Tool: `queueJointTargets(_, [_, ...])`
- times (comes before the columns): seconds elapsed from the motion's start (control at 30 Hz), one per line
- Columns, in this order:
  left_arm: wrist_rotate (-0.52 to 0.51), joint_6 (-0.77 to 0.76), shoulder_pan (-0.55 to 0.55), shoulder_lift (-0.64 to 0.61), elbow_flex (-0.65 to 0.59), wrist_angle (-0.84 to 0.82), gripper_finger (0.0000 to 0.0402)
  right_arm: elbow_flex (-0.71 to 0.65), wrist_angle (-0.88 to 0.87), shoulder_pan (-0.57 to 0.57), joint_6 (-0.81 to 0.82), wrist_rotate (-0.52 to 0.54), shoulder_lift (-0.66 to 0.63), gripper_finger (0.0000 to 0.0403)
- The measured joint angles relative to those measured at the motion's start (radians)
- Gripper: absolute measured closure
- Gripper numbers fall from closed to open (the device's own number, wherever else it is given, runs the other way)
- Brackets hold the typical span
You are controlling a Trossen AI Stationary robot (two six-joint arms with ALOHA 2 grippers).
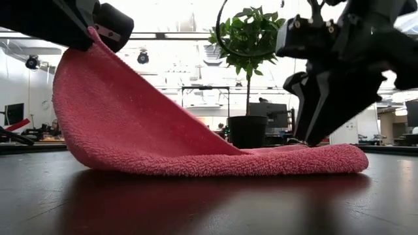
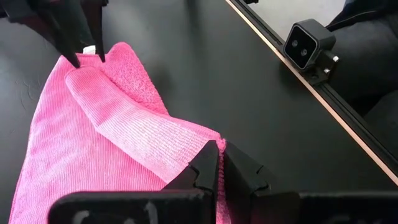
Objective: Fold microfiber towels
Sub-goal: Fold the pink towel
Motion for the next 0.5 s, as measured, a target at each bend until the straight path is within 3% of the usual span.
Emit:
queueJointTargets(0.2, [-0.001,0.003,0.002,0.0,0.0,0.002,0.0402,-0.054,0.11,-0.002,-0.002,0.018,0.022,0.0266])
queueJointTargets(0.5, [-0.003,0.002,0.003,0.0,-0.004,0.004,0.0401,-0.057,0.124,-0.002,0.003,0.042,0.078,0.0278])
